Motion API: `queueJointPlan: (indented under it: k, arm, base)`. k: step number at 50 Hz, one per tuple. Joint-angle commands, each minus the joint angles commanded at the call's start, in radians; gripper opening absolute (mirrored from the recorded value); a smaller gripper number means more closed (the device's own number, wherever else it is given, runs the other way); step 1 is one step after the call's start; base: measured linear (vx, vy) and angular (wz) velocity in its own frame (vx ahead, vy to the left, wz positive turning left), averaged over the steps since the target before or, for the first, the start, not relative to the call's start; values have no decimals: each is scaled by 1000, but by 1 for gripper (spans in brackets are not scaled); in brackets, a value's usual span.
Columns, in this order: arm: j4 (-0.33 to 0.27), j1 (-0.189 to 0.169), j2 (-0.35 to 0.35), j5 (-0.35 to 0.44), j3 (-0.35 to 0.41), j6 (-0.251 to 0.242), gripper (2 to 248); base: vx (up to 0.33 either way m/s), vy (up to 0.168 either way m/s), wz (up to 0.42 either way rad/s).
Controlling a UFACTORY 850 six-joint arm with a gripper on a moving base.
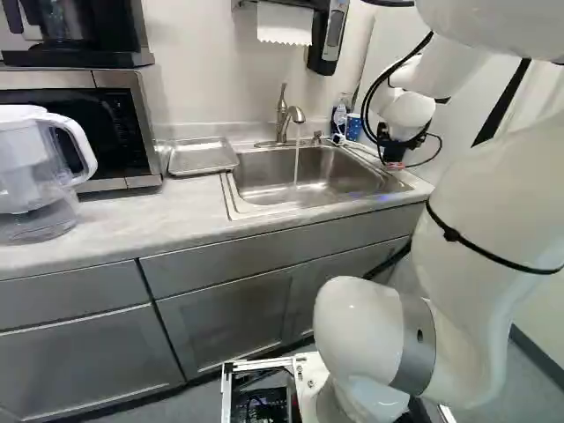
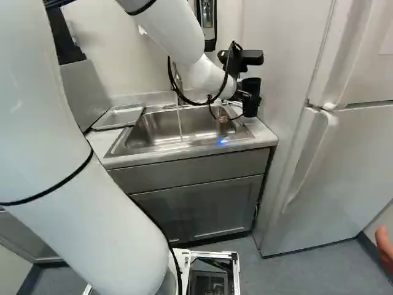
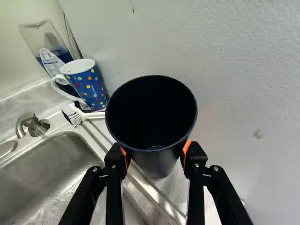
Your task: Rinse the cup and place it in the tray
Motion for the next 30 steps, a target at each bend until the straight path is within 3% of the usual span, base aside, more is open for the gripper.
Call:
queueJointPlan:
  k: [30]
  arm:
    - [0,23,54,0,10,0,123]
  base:
    - [0,0,0]
